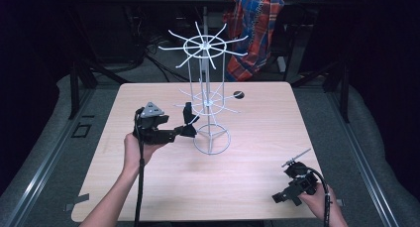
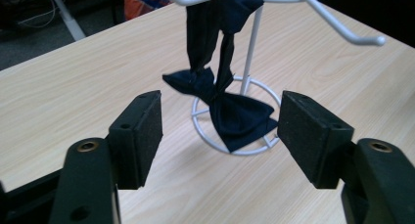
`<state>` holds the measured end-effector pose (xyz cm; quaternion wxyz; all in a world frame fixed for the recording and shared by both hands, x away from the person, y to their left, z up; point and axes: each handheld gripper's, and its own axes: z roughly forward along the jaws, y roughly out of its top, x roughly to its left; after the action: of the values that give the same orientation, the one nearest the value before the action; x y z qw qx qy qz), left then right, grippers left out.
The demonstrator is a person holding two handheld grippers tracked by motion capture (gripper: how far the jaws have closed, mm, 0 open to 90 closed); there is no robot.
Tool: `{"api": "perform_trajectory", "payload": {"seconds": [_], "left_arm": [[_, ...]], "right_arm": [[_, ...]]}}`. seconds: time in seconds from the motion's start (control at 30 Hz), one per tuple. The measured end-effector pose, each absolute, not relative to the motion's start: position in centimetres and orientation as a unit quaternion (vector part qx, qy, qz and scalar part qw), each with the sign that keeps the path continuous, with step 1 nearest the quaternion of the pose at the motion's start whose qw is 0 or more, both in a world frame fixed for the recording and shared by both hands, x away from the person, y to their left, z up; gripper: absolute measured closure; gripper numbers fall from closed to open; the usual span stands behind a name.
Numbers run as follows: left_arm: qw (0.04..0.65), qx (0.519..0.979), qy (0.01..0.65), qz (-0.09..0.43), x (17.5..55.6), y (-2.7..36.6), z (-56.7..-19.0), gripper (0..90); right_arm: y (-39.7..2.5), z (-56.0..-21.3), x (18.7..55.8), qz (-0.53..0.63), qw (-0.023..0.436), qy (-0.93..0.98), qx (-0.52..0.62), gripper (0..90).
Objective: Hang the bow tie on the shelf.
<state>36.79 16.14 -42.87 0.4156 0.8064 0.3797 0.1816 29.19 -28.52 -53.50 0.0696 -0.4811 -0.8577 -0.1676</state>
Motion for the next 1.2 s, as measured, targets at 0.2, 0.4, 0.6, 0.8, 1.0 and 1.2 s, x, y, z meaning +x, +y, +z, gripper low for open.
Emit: {"api": "perform_trajectory", "payload": {"seconds": [0.2, 0.4, 0.6, 0.8, 1.0, 1.2], "left_arm": [[0.406, 0.805, 0.388, 0.193, 36.2, 17.5, -42.8, 24.9], [0.397, 0.809, 0.388, 0.193, 35.7, 17.7, -42.9, 18.4], [0.385, 0.817, 0.385, 0.190, 35.4, 17.5, -43.0, 15.2], [0.368, 0.823, 0.390, 0.188, 34.7, 18.0, -43.7, 14.1], [0.342, 0.830, 0.402, 0.181, 34.0, 18.5, -44.6, 14.0], [0.319, 0.838, 0.406, 0.177, 33.1, 18.8, -45.6, 12.3]], "right_arm": [[-28.5, -53.5, 29.2, -0.169, 0.070, -0.857, -0.481, 6.8], [-28.6, -53.4, 29.2, -0.167, 0.067, -0.861, -0.477, 6.8], [-28.6, -53.4, 29.1, -0.175, 0.069, -0.856, -0.482, 6.8], [-28.6, -53.4, 29.1, -0.177, 0.069, -0.855, -0.482, 6.8], [-28.6, -53.4, 29.1, -0.172, 0.065, -0.859, -0.478, 6.7], [-28.5, -53.4, 29.0, -0.180, 0.067, -0.854, -0.483, 6.8]]}}
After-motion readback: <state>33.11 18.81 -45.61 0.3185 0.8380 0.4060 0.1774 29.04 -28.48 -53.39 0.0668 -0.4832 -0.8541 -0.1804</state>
